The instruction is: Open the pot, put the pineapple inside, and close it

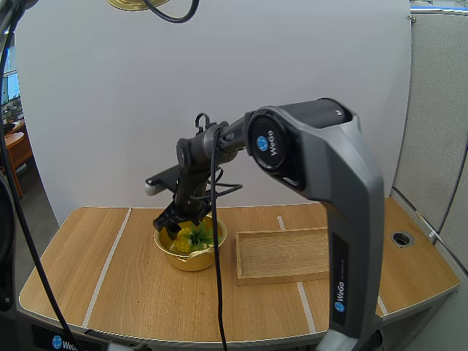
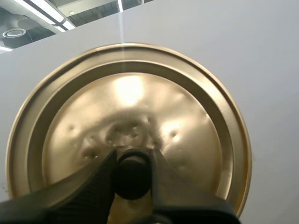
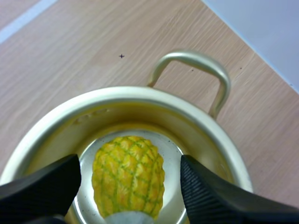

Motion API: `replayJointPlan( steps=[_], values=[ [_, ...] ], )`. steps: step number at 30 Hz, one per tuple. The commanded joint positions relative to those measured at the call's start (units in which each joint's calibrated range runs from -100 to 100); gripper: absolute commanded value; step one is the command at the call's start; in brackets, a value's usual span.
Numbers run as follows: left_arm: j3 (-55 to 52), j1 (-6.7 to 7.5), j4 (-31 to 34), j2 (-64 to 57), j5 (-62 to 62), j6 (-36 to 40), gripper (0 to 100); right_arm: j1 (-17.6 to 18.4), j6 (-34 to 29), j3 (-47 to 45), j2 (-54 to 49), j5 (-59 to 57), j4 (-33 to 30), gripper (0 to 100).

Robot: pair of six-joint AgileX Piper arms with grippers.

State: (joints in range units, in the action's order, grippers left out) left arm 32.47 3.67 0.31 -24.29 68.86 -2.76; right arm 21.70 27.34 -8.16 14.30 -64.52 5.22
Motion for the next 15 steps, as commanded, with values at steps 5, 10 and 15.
replayJointPlan(
  steps=[5,10,15],
  values=[
    [0.53,0.17,0.66,0.03,-1.95,0.37,0,-0.02,-0.98,0.29,-12.06,-6.67,-0.05,100],
    [0.53,0.17,0.66,0.03,-1.95,0.37,0,-0.02,-1.77,0.29,-17.79,-12.74,-0.05,100],
    [0.53,0.17,0.66,0.03,-1.95,0.37,0,-0.02,-2.77,0.29,-24.08,-18.80,-0.05,100]
  ],
)
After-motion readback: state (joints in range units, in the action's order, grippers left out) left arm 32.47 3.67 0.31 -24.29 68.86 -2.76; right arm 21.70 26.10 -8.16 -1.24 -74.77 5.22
